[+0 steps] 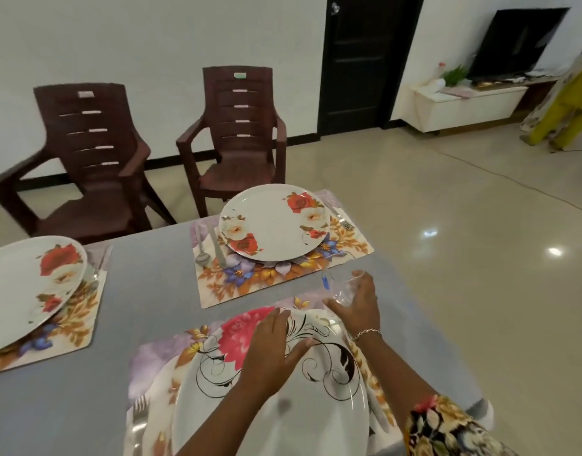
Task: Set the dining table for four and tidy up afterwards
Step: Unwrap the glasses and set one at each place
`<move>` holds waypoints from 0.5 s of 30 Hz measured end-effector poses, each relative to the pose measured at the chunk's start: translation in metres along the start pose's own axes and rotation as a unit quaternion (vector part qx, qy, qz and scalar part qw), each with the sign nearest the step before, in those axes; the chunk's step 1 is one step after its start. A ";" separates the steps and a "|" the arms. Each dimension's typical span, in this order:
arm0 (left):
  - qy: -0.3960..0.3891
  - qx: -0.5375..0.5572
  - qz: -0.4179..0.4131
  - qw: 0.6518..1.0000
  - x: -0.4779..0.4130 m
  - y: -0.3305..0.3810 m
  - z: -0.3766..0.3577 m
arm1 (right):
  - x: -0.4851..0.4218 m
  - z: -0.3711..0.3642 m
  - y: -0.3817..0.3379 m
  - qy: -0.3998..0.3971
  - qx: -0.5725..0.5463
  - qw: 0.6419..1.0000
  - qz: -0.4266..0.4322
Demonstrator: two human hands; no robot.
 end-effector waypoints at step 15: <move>0.059 -0.041 0.107 0.992 0.053 0.005 0.023 | 0.006 -0.002 0.012 -0.006 -0.014 0.999 -0.033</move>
Point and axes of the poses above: each hand's wrist, its own x-axis away from the middle knuckle, its own z-axis out of the back of the hand, y = z × x, the point moved 4 cm from there along -x, towards the middle knuckle, and after that the axes turned 2 degrees about -z, right-handed, at the moved point
